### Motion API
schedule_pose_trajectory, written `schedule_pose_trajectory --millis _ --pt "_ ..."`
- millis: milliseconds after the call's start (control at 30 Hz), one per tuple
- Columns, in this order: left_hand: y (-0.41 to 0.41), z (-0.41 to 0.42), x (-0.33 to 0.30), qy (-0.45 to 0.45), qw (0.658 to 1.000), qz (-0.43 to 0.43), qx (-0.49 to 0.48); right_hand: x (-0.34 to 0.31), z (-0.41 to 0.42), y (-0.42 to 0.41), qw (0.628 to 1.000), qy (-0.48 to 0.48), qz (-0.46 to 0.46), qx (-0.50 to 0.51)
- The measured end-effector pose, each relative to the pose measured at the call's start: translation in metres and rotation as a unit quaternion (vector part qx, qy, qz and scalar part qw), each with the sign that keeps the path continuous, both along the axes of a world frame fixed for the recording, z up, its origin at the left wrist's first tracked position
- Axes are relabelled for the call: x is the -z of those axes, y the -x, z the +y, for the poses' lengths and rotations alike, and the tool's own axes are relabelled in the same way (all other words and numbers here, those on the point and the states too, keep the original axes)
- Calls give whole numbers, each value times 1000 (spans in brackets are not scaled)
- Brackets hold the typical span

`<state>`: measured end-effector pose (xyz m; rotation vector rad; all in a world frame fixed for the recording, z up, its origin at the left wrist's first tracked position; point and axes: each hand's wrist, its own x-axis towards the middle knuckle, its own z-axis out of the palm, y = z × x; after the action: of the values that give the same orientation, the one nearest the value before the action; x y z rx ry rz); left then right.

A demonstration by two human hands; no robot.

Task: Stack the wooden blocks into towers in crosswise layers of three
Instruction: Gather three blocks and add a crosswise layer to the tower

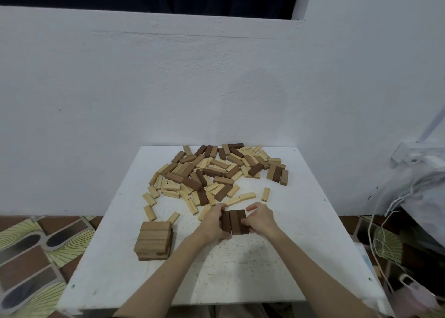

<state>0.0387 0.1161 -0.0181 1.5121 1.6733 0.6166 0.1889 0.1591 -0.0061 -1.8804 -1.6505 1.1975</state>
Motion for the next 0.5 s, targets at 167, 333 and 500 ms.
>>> schedule_pose_trajectory --millis 167,333,500 --pt "0 -2 0 -1 1000 -8 -2 4 -1 1 1000 -11 -2 -4" --pt "3 -4 1 -12 1000 10 3 3 -1 1 1000 -2 13 -5" --pt "9 -1 -2 -5 997 70 20 -13 7 -9 993 -46 -16 -103"
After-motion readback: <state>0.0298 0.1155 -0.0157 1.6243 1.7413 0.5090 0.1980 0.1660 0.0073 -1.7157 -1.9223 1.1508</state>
